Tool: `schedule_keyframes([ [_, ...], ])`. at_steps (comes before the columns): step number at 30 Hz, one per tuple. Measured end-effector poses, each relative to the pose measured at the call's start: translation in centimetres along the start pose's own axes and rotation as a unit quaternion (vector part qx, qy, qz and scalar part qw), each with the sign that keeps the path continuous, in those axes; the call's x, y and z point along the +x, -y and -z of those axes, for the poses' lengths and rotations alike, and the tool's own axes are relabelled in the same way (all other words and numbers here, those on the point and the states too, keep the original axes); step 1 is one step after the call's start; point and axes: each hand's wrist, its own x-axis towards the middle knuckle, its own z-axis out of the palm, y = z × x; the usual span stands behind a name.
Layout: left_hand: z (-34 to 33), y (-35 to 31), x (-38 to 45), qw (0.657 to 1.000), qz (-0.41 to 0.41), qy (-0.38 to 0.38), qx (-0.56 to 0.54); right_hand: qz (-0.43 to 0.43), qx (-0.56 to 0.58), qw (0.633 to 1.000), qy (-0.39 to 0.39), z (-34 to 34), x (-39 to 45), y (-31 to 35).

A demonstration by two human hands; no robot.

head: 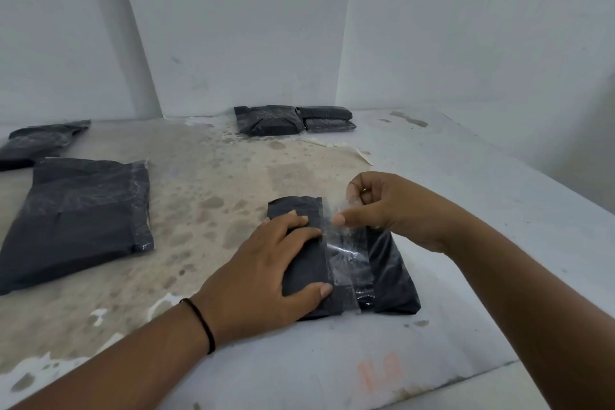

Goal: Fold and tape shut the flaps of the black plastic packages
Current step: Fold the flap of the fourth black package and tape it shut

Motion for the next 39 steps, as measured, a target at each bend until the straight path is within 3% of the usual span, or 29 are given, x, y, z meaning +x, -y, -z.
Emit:
schedule_keyframes([
  [13, -0.4, 0.0, -0.3, 0.998, -0.046, -0.015, 0.03, 0.003, -0.149, 0.985, -0.091, -0.7, 0.9, -0.3],
  [21, -0.3, -0.1, -0.4, 0.997, -0.061, -0.004, 0.045, 0.011, -0.276, 0.952, -0.133, -1.2, 1.8, -0.6],
  [27, -0.5, 0.0, -0.4, 0.99, -0.126, -0.041, 0.051, 0.005, -0.33, 0.929, -0.168, -1.4, 2.5, -1.5],
  [34, -0.6, -0.2, 0.0, 0.982, -0.177, -0.029, 0.064, -0.09, -0.385, 0.884, -0.251, -0.4, 3.0, -2.8],
  [37, -0.6, -0.2, -0.1, 0.98, -0.188, -0.027, 0.066, -0.015, -0.344, 0.9, -0.268, 0.0, 2.1, -2.3],
  [39, -0.5, -0.3, -0.1, 0.979, -0.191, -0.028, 0.065, 0.059, -0.348, 0.91, -0.218, -0.1, 0.8, -1.6],
])
